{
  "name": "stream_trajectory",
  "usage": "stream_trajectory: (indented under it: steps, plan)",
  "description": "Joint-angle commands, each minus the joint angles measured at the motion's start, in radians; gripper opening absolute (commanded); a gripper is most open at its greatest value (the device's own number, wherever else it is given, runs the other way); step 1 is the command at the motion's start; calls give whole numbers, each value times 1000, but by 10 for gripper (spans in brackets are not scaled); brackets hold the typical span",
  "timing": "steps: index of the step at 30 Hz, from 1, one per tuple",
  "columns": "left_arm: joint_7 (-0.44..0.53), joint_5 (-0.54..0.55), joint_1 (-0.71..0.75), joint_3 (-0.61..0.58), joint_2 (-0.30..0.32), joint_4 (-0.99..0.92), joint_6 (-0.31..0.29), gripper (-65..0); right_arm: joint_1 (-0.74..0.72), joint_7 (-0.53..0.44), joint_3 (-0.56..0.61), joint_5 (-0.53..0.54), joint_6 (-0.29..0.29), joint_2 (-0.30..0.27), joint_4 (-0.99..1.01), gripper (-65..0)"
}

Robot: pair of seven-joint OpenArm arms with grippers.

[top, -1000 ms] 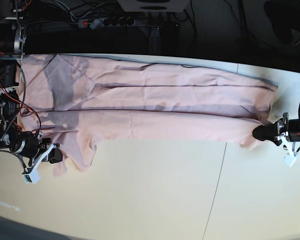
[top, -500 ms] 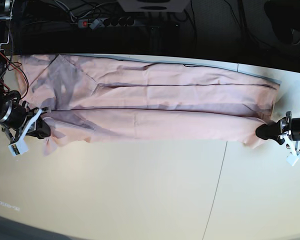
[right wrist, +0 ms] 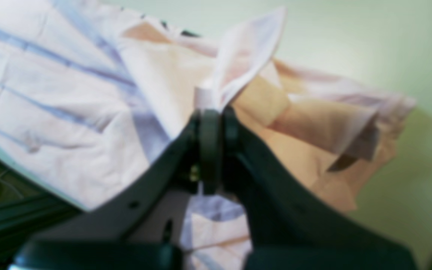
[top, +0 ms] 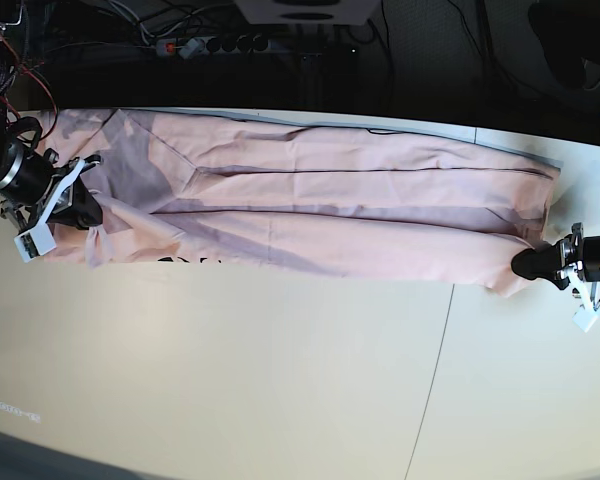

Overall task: Fold the T-shirt properly
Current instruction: 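Lower the held corners onto the folded shirt and flatten it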

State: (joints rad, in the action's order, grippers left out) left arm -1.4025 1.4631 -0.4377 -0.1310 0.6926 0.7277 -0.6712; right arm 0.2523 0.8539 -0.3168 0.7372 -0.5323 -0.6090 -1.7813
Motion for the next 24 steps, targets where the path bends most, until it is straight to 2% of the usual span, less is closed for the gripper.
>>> stream_trajectory:
  steps: [1,9,14,23,24]
  plan:
    - [6,20,-24,6,23,13,-27,-650,3,-20,-14,11,-92,-19,-20,-650]
    - [6,20,53,6,47,19,-27,-650,51,-20,-16,12,-92,-6,-23,-650]
    - [6,20,115,6,56,104,-27,-650,51,-20,-16,12,-92,18,-23,-650]
    - [6,20,128,6,55,172,-27,-650,101,-21,-16,6,-92,37,-20,-650]
    - [6,20,128,6,55,172,-27,-618,101,-22,-16,-1,-92,38,-17,-650]
